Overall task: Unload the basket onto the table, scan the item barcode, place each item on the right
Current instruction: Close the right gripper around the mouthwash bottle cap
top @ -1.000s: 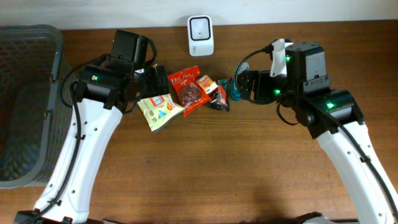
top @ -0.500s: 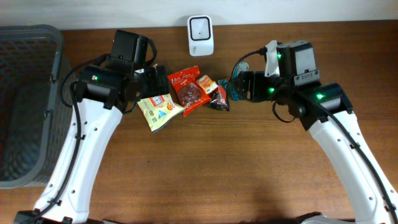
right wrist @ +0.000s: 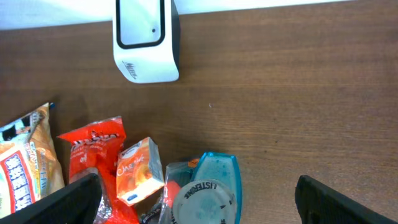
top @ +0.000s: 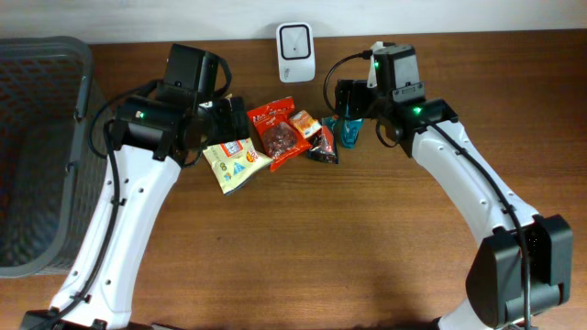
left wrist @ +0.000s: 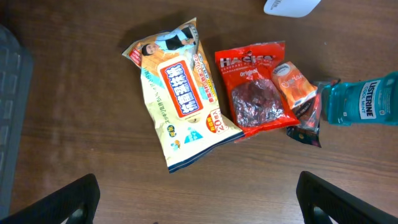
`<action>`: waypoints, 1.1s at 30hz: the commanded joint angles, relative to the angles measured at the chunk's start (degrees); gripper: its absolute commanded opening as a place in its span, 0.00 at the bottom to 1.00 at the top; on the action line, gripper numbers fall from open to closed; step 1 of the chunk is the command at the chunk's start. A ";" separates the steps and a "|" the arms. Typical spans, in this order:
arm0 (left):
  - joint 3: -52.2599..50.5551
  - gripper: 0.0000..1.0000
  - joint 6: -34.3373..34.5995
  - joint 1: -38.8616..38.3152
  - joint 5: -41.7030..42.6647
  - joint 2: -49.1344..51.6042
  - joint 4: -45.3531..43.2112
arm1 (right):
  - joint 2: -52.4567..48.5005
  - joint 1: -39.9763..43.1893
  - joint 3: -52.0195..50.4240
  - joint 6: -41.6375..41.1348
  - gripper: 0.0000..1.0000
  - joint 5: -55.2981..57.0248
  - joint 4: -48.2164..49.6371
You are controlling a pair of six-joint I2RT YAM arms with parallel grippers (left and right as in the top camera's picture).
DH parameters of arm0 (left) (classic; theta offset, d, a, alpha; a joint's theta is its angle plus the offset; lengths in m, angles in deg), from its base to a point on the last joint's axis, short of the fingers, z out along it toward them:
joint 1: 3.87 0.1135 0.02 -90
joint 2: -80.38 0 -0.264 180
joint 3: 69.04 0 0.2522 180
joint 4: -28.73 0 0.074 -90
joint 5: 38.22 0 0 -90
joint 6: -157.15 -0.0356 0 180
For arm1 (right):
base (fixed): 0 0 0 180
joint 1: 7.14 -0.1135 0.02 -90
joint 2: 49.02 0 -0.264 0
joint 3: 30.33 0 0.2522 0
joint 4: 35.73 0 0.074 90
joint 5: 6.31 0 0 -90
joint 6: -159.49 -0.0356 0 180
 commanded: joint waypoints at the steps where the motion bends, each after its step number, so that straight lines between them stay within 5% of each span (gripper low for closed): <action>1: 0.15 0.99 -0.50 0.13 0.17 0.07 0.07 | -0.04 -0.35 0.59 -0.44 0.98 1.25 0.59; 24: 0.15 0.99 -0.50 0.13 0.17 0.07 0.07 | -4.15 -0.35 0.42 -0.07 0.84 1.25 -0.09; 30: 0.15 0.99 -0.50 0.13 0.17 0.09 0.04 | -4.44 -0.31 0.44 -0.09 0.54 3.17 -0.72; 33: 0.15 0.99 -0.50 0.15 0.17 0.07 0.04 | -4.44 -0.31 0.44 -0.09 0.54 7.06 -2.12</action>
